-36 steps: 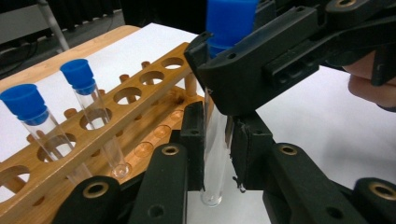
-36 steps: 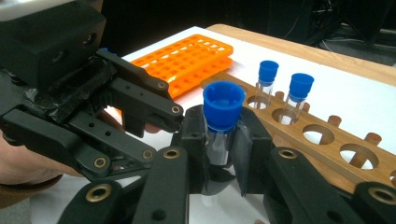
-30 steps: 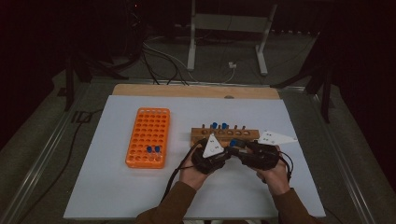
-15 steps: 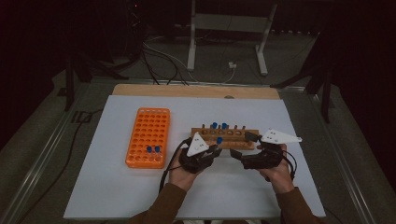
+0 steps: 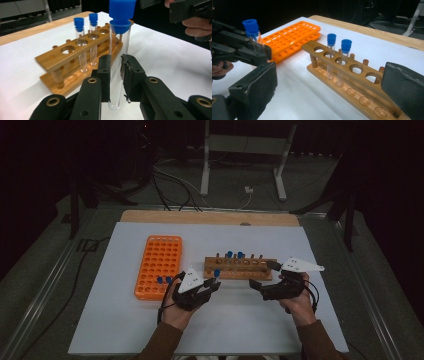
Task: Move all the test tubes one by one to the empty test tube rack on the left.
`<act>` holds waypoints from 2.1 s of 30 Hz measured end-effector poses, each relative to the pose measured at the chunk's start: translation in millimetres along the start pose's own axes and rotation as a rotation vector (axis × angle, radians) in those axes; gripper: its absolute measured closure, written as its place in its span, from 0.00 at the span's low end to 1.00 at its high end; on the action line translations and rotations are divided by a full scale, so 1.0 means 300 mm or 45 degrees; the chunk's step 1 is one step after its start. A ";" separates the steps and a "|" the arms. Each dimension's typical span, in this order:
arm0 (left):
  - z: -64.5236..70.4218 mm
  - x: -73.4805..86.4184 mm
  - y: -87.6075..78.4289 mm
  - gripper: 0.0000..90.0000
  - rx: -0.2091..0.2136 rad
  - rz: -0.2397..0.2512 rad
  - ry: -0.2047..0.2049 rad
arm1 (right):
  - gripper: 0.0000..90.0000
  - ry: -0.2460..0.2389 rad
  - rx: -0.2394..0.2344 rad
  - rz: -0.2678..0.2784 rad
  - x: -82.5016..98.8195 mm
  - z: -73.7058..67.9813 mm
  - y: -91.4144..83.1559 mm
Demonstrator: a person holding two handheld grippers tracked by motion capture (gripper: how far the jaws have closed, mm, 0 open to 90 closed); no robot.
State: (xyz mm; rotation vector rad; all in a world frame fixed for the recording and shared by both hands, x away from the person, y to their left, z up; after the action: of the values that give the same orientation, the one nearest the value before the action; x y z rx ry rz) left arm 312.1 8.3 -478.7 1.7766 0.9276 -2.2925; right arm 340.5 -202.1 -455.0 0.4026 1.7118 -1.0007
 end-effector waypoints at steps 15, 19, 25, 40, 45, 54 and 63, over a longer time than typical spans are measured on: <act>-0.022 0.045 -0.120 0.87 -0.031 0.003 -0.005 | 0.00 -0.002 0.026 0.013 0.001 0.009 0.002; -0.026 0.049 -0.144 0.87 -0.027 0.003 -0.011 | 0.00 0.002 0.030 0.017 -0.001 0.012 -0.003; -0.045 0.057 -0.188 0.87 -0.038 0.013 -0.019 | 0.00 0.005 0.039 0.021 -0.002 0.020 -0.008; -0.097 0.056 -0.312 0.87 -0.035 0.034 -0.054 | 0.01 0.004 0.042 0.024 -0.003 0.021 -0.008; -0.121 0.053 -0.363 0.87 -0.055 0.059 -0.058 | 0.01 0.007 0.041 0.026 -0.003 0.023 -0.010; -0.182 0.072 -0.433 0.87 -0.130 0.131 -0.103 | 0.01 0.010 0.040 0.027 -0.003 0.024 -0.009; -0.227 0.102 -0.456 0.87 -0.202 0.151 -0.115 | 0.01 0.013 0.036 0.021 0.002 0.022 -0.004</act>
State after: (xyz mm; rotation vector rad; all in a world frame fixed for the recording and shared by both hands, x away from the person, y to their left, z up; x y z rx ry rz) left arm 301.6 162.7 -460.9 1.6058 0.9338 -2.1427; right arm 343.6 -208.2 -455.7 0.4404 1.7024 -1.0135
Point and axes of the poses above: each handheld gripper's, and its own axes: y roughly forward along the jaws, x roughly out of its underside, z roughly to its right, the point moved 7 cm from there along y, roughly forward along the jaws, and after that the axes turned 8 degrees about x, right-handed, at the moved point
